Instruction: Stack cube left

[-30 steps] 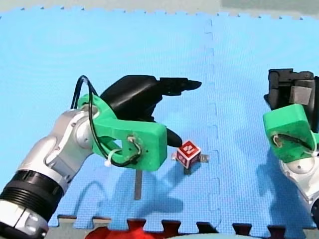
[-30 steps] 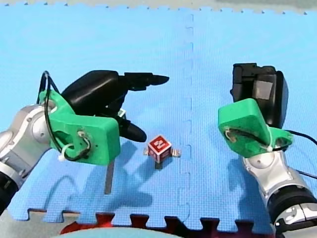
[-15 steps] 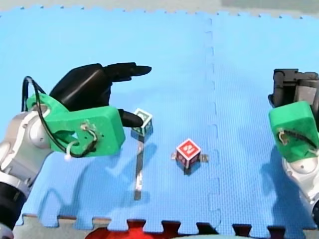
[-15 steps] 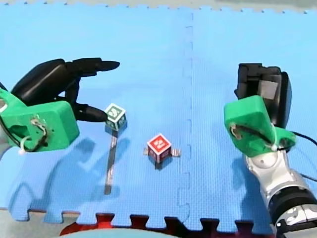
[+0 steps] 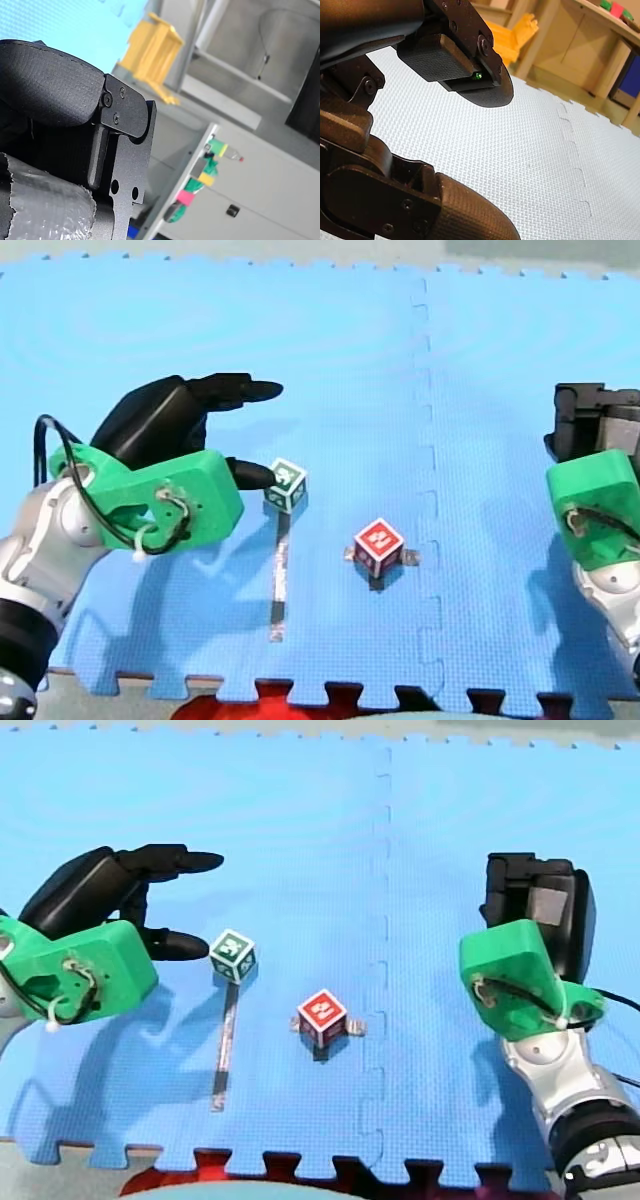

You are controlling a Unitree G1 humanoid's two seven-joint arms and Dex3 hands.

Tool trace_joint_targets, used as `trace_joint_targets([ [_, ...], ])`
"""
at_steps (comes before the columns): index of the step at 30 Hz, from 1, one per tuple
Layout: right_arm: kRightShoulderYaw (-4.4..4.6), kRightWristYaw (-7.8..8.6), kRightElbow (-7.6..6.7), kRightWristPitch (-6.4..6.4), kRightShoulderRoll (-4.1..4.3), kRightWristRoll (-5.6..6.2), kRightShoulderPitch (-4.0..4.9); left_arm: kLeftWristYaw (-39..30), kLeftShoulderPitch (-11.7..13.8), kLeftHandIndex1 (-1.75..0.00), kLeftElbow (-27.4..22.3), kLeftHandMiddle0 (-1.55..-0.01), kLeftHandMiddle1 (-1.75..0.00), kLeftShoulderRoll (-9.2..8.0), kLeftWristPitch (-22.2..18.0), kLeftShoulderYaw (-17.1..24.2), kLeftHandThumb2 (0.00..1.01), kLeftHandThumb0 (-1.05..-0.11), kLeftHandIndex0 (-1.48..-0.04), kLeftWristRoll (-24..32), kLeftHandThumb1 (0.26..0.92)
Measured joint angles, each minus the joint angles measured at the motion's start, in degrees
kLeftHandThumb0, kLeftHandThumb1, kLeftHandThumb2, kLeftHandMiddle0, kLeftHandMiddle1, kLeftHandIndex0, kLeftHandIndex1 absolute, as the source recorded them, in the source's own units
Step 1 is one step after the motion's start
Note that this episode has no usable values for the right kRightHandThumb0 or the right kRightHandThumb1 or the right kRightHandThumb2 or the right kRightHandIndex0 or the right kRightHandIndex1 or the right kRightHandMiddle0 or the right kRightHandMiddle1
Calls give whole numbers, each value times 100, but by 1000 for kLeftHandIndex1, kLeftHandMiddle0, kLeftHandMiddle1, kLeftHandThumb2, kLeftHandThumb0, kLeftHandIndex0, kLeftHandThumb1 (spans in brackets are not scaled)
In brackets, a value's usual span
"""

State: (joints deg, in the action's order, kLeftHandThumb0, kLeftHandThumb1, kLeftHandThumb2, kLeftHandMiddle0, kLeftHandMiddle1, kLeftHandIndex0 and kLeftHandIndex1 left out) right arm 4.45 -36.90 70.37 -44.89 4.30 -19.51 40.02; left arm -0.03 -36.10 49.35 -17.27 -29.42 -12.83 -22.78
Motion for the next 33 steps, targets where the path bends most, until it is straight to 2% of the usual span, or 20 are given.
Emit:
trace_joint_targets([
  [3, 7, -10, -1, 0, 5, -18, -6, 0, -69, -16, 413, -886, -1746, 104, -251, 60, 0, -1048, -624, 143, 817],
  [7, 24, -39, -7, -6, 21, -60, -22, 8, -172, -26, 912, -883, -1746, 239, -349, 133, 0, -1048, -651, 246, 799],
  [12, 53, -122, -34, -72, 102, -124, -74, -20, -411, -40, 1594, -862, -1746, 389, -369, 256, 0, -1048, -698, 438, 769],
  [15, 73, -172, -55, -93, 158, -156, -98, -74, -580, -35, 1898, -844, -1746, 429, -404, 321, 0, -1048, -701, 528, 759],
  [22, 100, -252, -111, -121, 192, -207, -129, -318, -773, -3, 2258, -819, -1746, 422, -437, 351, 0, -1027, -644, 542, 735],
  [23, 102, -258, -119, -123, 195, -210, -131, -392, -799, -3, 2290, -819, -1746, 413, -436, 359, 0, -1003, -626, 549, 715],
  [25, 105, -265, -128, -123, 204, -215, -134, -601, -848, -1, 2341, -785, -1698, 400, -434, 402, 2, -829, -606, 603, 626],
  [27, 110, -276, -137, -122, 212, -219, -139, -860, -899, 0, 2358, -790, -1642, 372, -436, 464, 4, -731, -592, 688, 613],
  [33, 126, -314, -145, -105, 220, -225, -147, -1270, -1021, -2, 2380, -790, -1743, 249, -451, 538, 10, -665, -492, 762, 638],
])
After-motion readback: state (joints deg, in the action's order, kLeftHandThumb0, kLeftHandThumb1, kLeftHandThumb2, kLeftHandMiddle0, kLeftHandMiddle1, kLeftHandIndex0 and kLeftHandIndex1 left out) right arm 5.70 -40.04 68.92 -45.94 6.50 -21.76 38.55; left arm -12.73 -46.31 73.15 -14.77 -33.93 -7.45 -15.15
